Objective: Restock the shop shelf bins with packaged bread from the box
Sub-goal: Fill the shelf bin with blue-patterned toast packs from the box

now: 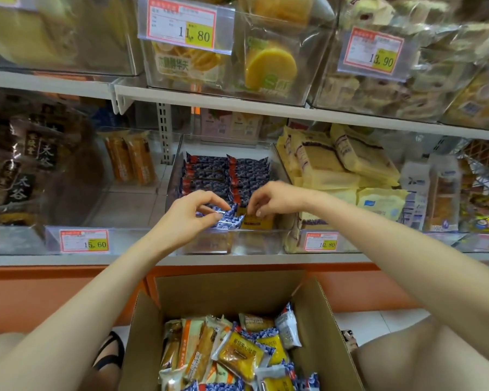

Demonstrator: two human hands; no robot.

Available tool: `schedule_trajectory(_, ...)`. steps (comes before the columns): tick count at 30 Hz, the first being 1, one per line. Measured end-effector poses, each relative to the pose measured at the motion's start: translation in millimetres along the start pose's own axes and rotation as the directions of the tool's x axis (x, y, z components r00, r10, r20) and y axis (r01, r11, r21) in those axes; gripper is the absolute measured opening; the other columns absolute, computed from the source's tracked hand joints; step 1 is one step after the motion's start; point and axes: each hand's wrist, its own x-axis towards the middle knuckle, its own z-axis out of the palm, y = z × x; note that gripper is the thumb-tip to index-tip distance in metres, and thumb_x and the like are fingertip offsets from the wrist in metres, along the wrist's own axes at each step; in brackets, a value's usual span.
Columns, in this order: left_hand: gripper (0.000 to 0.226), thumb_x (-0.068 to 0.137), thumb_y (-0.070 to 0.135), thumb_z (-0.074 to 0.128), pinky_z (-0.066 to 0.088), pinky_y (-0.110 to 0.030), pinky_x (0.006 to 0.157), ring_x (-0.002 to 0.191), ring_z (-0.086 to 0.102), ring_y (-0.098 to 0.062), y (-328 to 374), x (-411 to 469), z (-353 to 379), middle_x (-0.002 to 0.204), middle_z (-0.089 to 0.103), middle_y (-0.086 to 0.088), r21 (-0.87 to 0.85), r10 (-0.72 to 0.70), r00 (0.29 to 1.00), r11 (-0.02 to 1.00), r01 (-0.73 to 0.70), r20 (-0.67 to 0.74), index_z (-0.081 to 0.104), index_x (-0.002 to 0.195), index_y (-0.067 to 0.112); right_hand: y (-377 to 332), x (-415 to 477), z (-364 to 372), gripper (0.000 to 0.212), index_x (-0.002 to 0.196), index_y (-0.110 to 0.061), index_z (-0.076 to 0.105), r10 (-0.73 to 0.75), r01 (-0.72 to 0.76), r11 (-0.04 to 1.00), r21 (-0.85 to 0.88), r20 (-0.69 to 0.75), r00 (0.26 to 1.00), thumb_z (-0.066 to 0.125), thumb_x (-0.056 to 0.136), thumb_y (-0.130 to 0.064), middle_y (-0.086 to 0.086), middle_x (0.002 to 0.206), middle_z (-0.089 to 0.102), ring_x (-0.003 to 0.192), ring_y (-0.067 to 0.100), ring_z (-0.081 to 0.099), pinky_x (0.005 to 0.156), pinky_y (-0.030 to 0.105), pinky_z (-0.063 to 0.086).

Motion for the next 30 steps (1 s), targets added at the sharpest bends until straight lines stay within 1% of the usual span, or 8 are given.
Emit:
schedule_trajectory(4,0.015,0.09,0.014,0.059,0.051,-0.023,0.083,0.092,0.062,-0.001,4,-16,17,0.106,0.063,0.015,-0.012,0.009,0.995,1.0,-0.008,0.1,0.066,0.096,0.026,-11,-60,-9,0.018,0.102,-0.027,0.067,-0.1,0.129,0.975,0.18,-0.165,0.981,0.066,0.088,-0.015,-0.002,0.092,0.071,0.084,0.006,0.065,0.072,0.01,0.045)
schedule_trajectory(8,0.014,0.09,0.013,0.06,0.05,-0.019,0.081,0.092,0.062,-0.004,-6,-32,55,0.099,0.065,0.013,-0.002,-0.004,0.978,1.0,0.004,0.21,0.066,0.098,0.021,-4,-114,22,0.019,0.102,-0.024,0.067,-0.134,0.168,0.929,0.329,-0.123,0.983,0.065,0.088,-0.012,0.001,0.096,0.07,0.09,0.008,0.066,0.078,0.015,0.049)
schedule_trajectory(14,0.018,0.089,0.012,0.059,0.044,-0.014,0.081,0.096,0.062,-0.008,-67,-46,142,0.102,0.066,0.003,0.193,-0.203,0.888,0.972,0.133,0.412,0.065,0.105,0.015,45,-130,102,0.02,0.11,-0.028,0.065,-0.051,0.04,0.997,0.072,0.16,0.986,0.062,0.091,-0.022,-0.012,0.102,0.066,0.09,-0.003,0.058,0.084,0.021,0.046)
schedule_trajectory(16,0.018,0.089,0.011,0.057,0.045,-0.018,0.08,0.099,0.063,-0.014,-94,-52,171,0.104,0.067,-0.001,0.244,-0.319,0.848,0.942,0.232,0.424,0.064,0.105,0.014,58,-127,118,0.022,0.113,-0.03,0.063,-0.022,0.038,0.997,-0.071,0.216,0.976,0.06,0.092,-0.025,-0.009,0.106,0.066,0.087,0.001,0.055,0.082,0.025,0.046)
schedule_trajectory(20,0.029,0.091,0.008,0.052,0.043,-0.019,0.072,0.091,0.056,-0.01,-140,-72,223,0.118,0.06,-0.004,0.35,-0.531,0.742,0.842,0.41,0.408,0.056,0.119,0.015,74,-127,134,0.026,0.119,-0.033,0.058,0.01,0.024,0.991,-0.13,0.257,0.966,0.058,0.092,-0.029,-0.008,0.113,0.063,0.09,0.007,0.054,0.085,0.033,0.048)
schedule_trajectory(24,0.052,0.089,0.02,0.059,0.042,-0.03,0.096,0.119,0.05,-0.023,-179,-88,248,0.137,0.045,-0.011,0.504,-0.711,0.629,0.687,0.524,0.315,0.04,0.136,0.013,87,-129,137,0.03,0.122,-0.031,0.055,0.036,0.029,0.97,-0.243,0.259,0.965,0.055,0.093,-0.029,-0.004,0.117,0.062,0.105,0.016,0.057,0.083,0.032,0.046)
schedule_trajectory(27,0.079,0.081,0.031,0.07,0.035,-0.034,0.107,0.133,0.037,-0.028,-204,-93,256,0.146,0.034,-0.012,0.455,-0.786,0.568,0.61,0.649,0.244,0.025,0.144,0.013,87,-125,134,0.035,0.128,-0.032,0.05,0.033,0.036,0.961,-0.273,0.244,0.969,0.052,0.093,-0.029,-0.003,0.123,0.058,0.112,0.018,0.053,0.083,0.031,0.041)
schedule_trajectory(30,0.082,0.076,0.029,0.076,0.043,-0.037,0.102,0.124,0.047,-0.028,-220,-90,263,0.142,0.04,-0.012,0.299,-0.804,0.528,0.592,0.748,0.273,0.024,0.138,0.016,86,-120,131,0.038,0.132,-0.033,0.046,0.008,0.053,0.96,-0.277,0.213,0.977,0.051,0.094,-0.03,-0.003,0.127,0.053,0.116,0.019,0.05,0.082,0.029,0.037)
